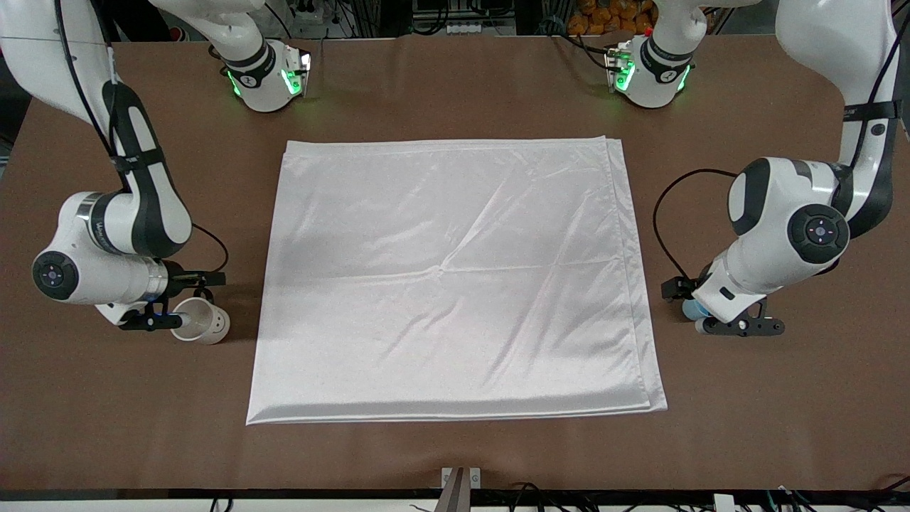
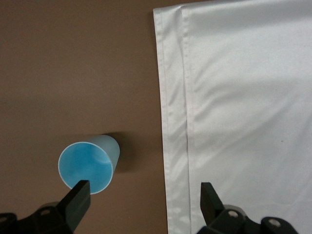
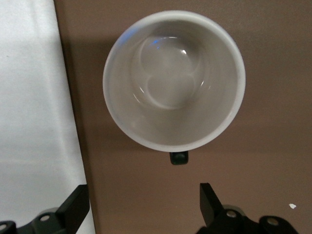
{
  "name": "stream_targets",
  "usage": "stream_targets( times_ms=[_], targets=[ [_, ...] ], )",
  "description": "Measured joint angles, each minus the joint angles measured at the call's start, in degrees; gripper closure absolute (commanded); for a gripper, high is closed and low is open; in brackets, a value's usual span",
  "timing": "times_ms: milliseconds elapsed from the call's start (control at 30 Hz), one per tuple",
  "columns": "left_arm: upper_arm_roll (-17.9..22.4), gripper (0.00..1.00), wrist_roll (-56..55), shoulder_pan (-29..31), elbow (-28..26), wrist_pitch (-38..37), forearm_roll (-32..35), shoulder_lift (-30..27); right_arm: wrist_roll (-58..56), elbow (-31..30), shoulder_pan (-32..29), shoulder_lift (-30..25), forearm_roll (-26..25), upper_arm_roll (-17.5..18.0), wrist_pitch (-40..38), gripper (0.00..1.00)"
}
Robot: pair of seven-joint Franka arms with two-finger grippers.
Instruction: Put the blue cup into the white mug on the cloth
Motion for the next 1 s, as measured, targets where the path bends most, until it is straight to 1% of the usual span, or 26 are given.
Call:
stream_targets(
  times_ms=[367, 567, 1000],
  targets=[
    [0.03, 0.00, 1.28, 0.91, -1.04, 3.66, 0.41, 2.41, -0.05, 0.00, -0.74, 2.93, -0.55, -0.25, 5.51, 0.00],
    [0.04, 0.00, 1.56, 1.54, -1.29, 5.14, 1.97, 3.53, -0.07, 0.05, -1.03, 4.76, -0.57, -0.28, 7.97, 0.00],
    [0.04, 0.00, 1.84, 1.98, -2.13, 7.65, 2.26, 5.30, -0.06, 0.23, -1.12, 5.16, -0.57, -0.28, 11.98, 0.00]
  ],
)
